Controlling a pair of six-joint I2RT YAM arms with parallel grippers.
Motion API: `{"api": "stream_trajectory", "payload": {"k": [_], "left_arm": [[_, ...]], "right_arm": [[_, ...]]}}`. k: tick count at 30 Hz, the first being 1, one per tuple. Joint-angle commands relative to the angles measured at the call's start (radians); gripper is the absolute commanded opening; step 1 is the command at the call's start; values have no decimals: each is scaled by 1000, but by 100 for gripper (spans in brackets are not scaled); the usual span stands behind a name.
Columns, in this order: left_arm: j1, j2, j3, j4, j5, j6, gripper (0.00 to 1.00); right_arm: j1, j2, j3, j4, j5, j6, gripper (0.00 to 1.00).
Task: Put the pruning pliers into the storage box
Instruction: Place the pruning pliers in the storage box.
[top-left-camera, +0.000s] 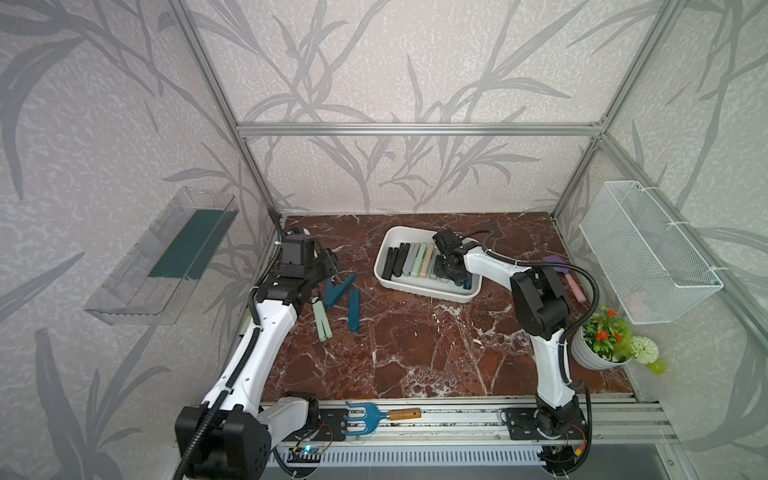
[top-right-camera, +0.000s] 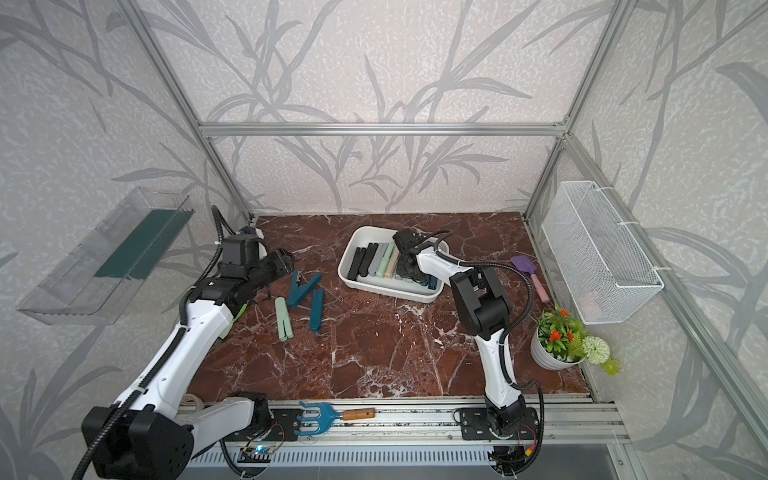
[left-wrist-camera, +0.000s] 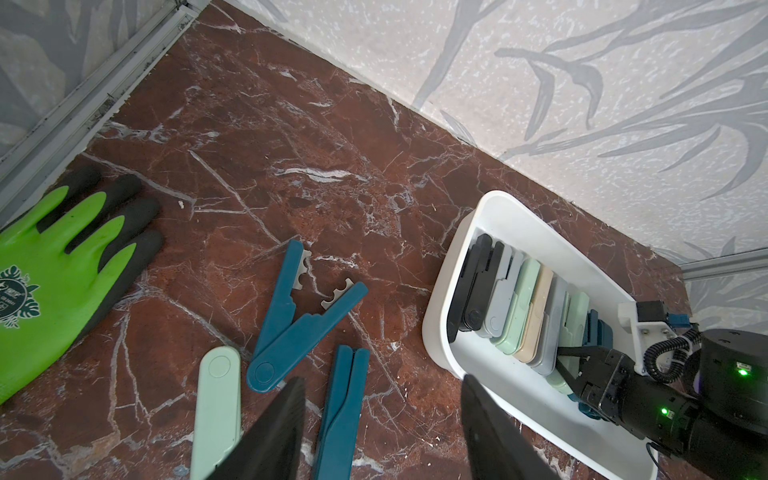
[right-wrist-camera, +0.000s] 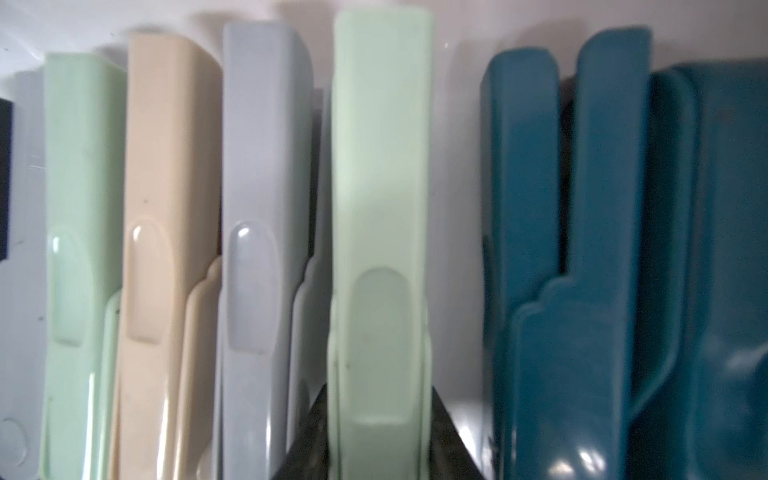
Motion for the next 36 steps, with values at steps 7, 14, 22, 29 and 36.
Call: {"api": "stream_trajectory", "payload": {"k": [7,14,22,29,36], "left_arm": [[5,-22,24,-26,-4,23,60],[6,-21,19,-32,4,22,60],[7,4,14,-37,21,17,60],[7,27,23,-53,32,19,60],[5,37,39,-73,67,44,60]], "right_arm": [[-10,13,15,4,-12,24,24],[-14,1,4,26,-27,29,31],[-21,-23,-9,31,-35,22,42],[-33,-66,-31,62,-54,-15,48],[-50,-146,-36,62,-79,-50,48]]}}
